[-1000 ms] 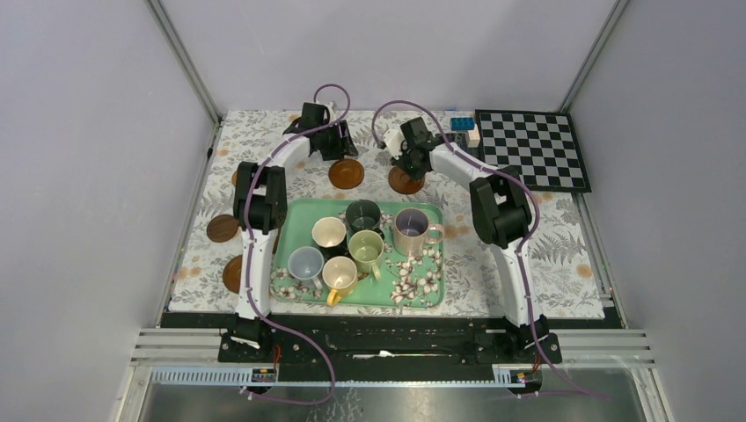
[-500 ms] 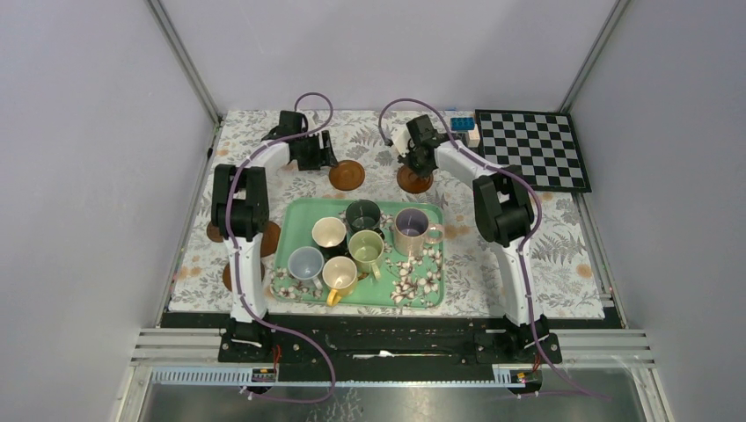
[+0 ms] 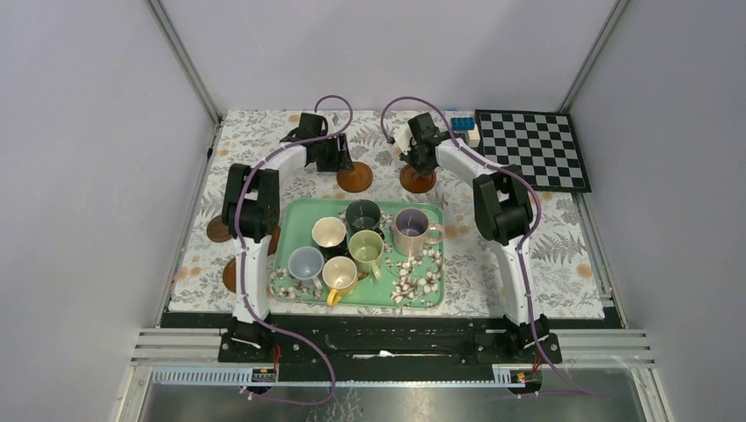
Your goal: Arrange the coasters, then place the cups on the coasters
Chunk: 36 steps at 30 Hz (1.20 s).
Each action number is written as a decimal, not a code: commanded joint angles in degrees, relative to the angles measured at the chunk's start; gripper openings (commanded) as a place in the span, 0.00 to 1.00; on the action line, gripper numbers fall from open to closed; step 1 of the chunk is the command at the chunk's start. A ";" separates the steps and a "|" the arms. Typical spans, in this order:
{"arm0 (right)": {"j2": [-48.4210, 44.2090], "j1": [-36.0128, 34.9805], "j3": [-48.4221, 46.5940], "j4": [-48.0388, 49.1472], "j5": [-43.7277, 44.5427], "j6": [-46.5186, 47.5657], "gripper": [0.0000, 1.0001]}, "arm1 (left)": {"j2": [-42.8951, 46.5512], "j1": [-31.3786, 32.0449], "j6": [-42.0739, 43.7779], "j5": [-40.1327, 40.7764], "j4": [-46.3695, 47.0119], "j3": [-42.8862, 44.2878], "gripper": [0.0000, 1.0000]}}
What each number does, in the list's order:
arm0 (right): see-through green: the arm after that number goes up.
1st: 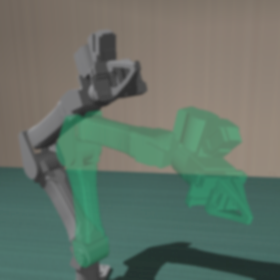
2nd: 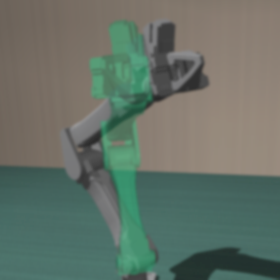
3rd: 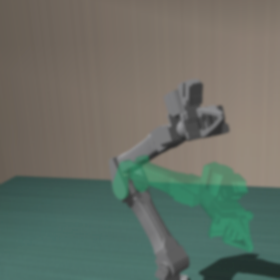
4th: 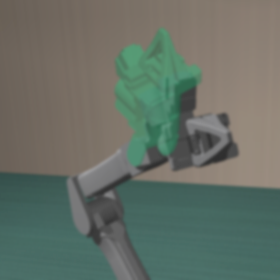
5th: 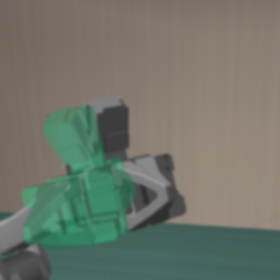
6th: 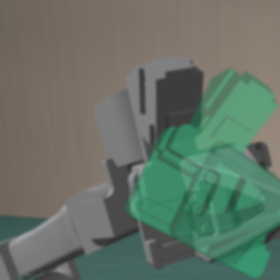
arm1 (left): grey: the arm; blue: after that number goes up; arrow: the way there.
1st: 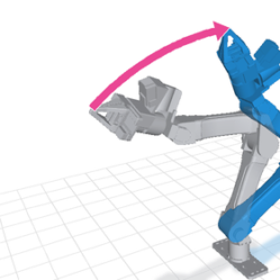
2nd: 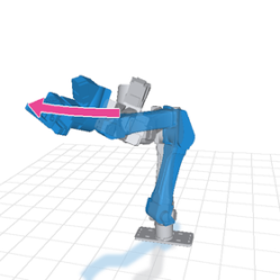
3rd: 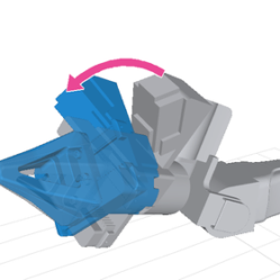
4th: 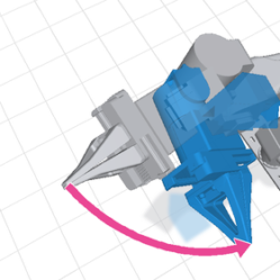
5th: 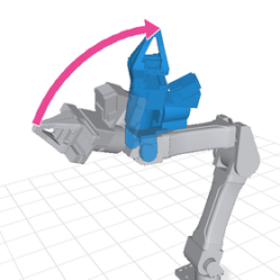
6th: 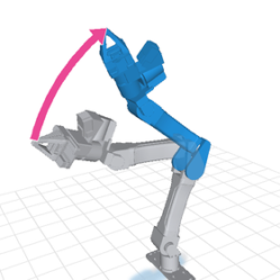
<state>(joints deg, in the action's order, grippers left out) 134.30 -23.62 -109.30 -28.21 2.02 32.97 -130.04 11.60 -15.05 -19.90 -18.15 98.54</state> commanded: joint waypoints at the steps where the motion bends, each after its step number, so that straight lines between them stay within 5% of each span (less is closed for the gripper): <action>1: 0.57 0.09 -2.68 -0.88 1.51 0.05 0.27 | -5.01 0.75 -5.96 -0.56 -1.00 1.02 0.55; 13: 0.18 1.57 -1.81 -0.93 3.09 1.46 0.28 | -7.50 1.24 -10.43 1.62 -0.25 4.20 0.53; 24: -6.19 2.46 10.15 3.26 2.22 8.06 0.30 | 0.25 0.50 -5.81 0.45 2.72 -2.32 0.76; 36: -9.98 4.32 16.03 4.89 2.75 11.73 0.30 | 2.52 0.88 -5.13 1.37 2.55 -9.54 0.71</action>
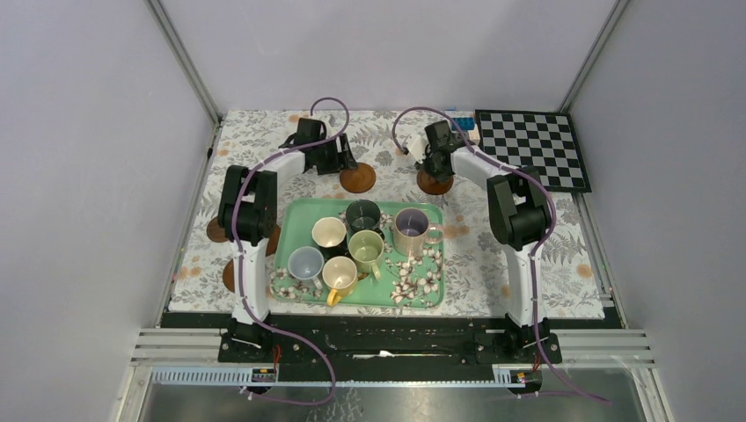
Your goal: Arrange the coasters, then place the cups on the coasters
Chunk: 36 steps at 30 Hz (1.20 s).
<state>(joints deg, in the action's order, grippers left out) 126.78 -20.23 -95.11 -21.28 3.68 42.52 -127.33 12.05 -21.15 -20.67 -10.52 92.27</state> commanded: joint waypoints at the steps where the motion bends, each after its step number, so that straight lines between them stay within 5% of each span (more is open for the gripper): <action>1: -2.76 1.01 2.26 -2.02 1.09 2.54 0.30 | -0.19 0.74 1.01 2.12 -4.85 -3.61 0.70; 10: -4.79 1.94 5.10 -1.60 1.34 3.88 0.34 | -2.07 2.86 -5.61 1.84 -2.36 -3.78 0.56; 25: -5.47 1.01 -1.55 -4.70 -4.74 0.41 0.50 | -7.66 8.18 -20.53 4.51 2.13 0.71 0.47; 30: -6.00 0.04 -2.72 -4.88 -10.29 -1.15 0.51 | -8.33 8.00 -20.07 5.61 2.57 3.51 0.51; 36: -3.84 -2.02 -7.88 -4.10 -15.13 -6.69 0.51 | -1.41 4.50 -13.21 4.33 1.05 2.65 0.71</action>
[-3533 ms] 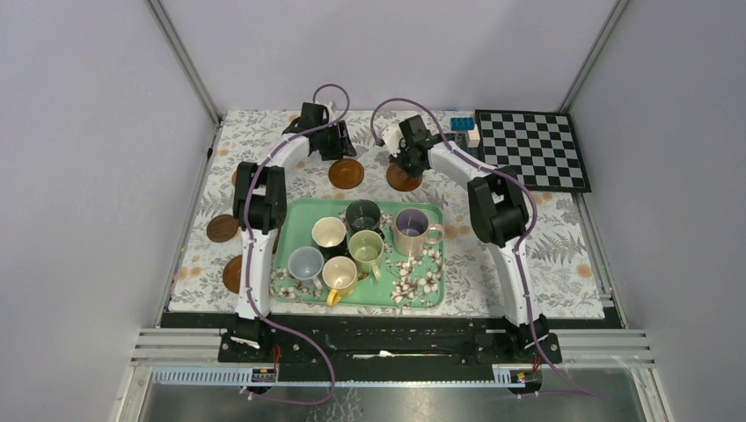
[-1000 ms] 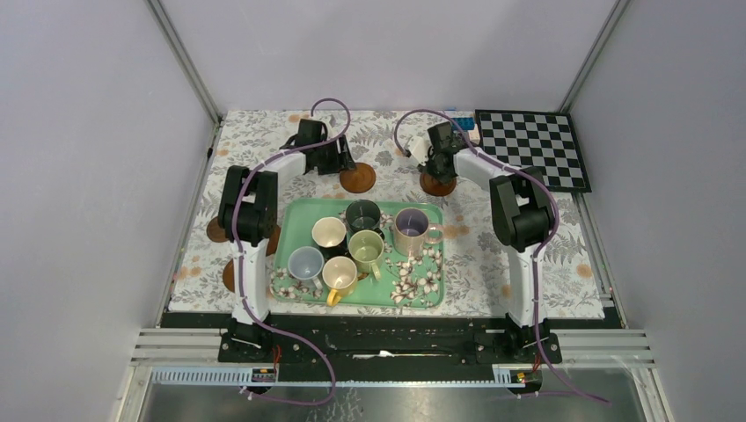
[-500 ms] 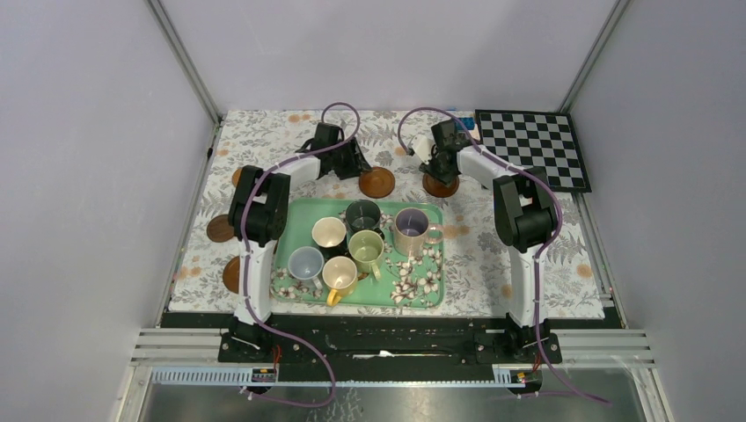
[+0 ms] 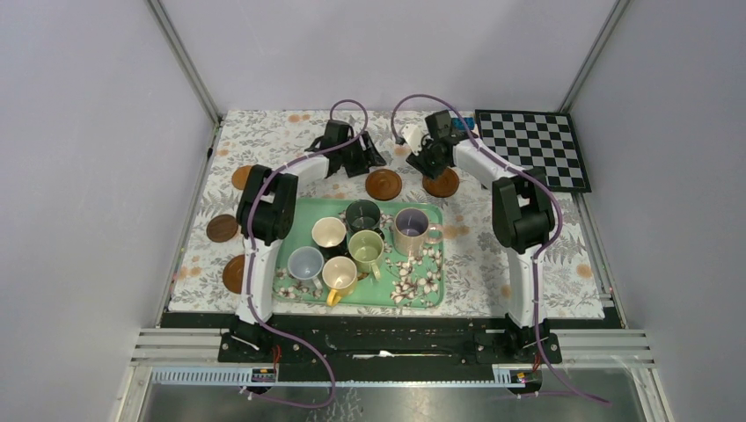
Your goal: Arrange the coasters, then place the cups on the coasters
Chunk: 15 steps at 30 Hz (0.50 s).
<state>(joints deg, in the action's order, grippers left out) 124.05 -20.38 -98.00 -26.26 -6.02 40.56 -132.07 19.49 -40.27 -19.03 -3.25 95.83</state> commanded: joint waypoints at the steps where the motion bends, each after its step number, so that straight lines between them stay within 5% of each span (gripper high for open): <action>1: -0.58 -2.12 -5.95 1.02 -6.42 -5.63 0.51 | 4.82 -3.66 7.23 2.80 -7.01 -1.23 0.74; 9: 6.70 -5.98 -16.49 -0.69 -9.68 -9.82 0.56 | 14.88 -13.52 24.07 -3.65 -25.51 -3.82 0.97; 15: 11.56 -8.74 -21.87 -2.61 -6.54 -9.84 0.59 | 22.96 -24.58 38.77 -11.05 -39.45 -9.91 0.99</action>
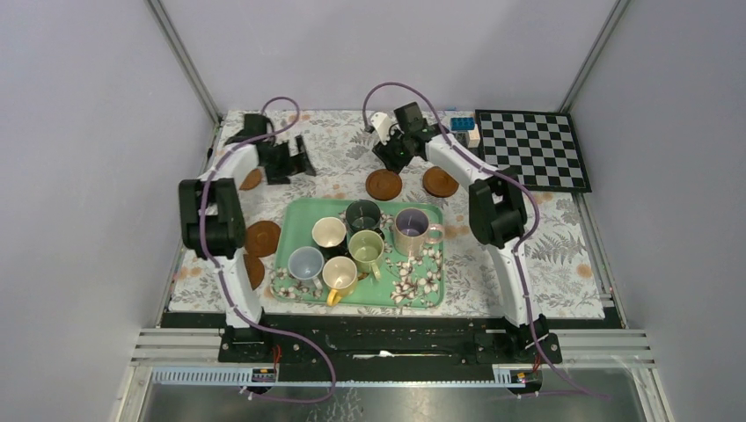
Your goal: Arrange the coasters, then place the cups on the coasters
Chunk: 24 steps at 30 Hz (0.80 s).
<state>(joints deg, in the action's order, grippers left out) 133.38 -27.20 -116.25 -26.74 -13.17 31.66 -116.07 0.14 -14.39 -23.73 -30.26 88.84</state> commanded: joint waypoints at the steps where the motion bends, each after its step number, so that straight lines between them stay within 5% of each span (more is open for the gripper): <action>1: 2.71 -2.23 -3.83 -2.40 1.38 -0.29 0.59 | 8.51 -7.13 16.26 -7.80 -14.81 -4.03 0.99; 10: 5.25 -4.05 -3.36 -5.09 8.72 3.88 0.60 | 20.69 -18.70 41.29 1.72 -29.37 -12.62 0.96; 24: 10.89 -3.37 -10.20 -8.59 18.93 3.64 0.56 | 20.88 -18.45 50.87 12.21 -13.15 -23.98 0.83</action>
<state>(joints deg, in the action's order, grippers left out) 142.43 -31.07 -123.61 -32.05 2.66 34.87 -93.93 -19.44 33.06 -15.03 -51.11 65.78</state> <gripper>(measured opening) 0.567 0.840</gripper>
